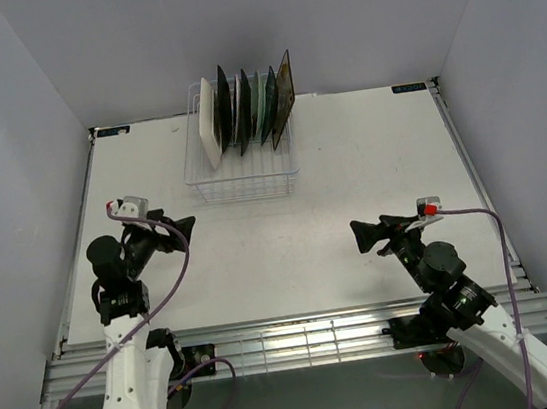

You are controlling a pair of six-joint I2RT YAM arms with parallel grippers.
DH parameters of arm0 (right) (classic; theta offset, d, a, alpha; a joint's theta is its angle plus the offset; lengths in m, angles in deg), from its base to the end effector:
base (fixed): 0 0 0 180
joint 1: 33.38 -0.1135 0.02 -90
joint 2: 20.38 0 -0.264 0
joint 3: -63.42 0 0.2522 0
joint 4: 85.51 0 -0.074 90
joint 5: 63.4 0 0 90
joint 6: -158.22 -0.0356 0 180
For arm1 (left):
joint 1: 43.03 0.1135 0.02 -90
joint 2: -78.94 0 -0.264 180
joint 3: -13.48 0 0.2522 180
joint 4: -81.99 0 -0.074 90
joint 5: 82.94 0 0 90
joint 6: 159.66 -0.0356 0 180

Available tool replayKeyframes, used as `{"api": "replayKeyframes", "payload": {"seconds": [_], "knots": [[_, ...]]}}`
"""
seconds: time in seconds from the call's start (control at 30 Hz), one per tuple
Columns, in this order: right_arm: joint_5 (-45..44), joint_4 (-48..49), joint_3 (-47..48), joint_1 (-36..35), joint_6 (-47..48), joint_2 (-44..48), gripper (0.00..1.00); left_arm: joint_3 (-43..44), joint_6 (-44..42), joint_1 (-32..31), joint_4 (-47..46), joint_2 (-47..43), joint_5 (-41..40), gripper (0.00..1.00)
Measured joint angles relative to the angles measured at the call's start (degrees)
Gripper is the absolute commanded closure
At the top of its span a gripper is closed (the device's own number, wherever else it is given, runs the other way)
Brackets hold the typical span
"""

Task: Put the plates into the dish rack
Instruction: Reset both arms

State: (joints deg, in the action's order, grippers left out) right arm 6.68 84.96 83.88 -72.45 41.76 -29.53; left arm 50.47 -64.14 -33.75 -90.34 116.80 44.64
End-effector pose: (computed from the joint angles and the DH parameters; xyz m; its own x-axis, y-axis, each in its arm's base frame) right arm 0.0962 0.0625 0.2083 -0.1246 0.4384 -0.8901 -0.3045 0.8369 0.4548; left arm 0.1662 0.0052 0.2565 -0.1908 -0.1084 -0.9756 0.4511 0.8730 -0.1853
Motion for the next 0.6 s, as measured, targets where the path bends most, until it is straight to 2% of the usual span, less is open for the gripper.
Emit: {"api": "replayKeyframes", "payload": {"seconds": [0.2, 0.6], "knots": [[-3.34, -5.49, -1.73, 0.00, -1.01, 8.46, 0.02, -2.64, -0.59, 0.00, -1.88, -4.22, -0.13, 0.02], [-4.11, -8.15, -2.51, 0.00, -1.53, 8.68, 0.02, -4.07, -2.29, 0.00, -3.28, -4.24, 0.98, 0.02]]}}
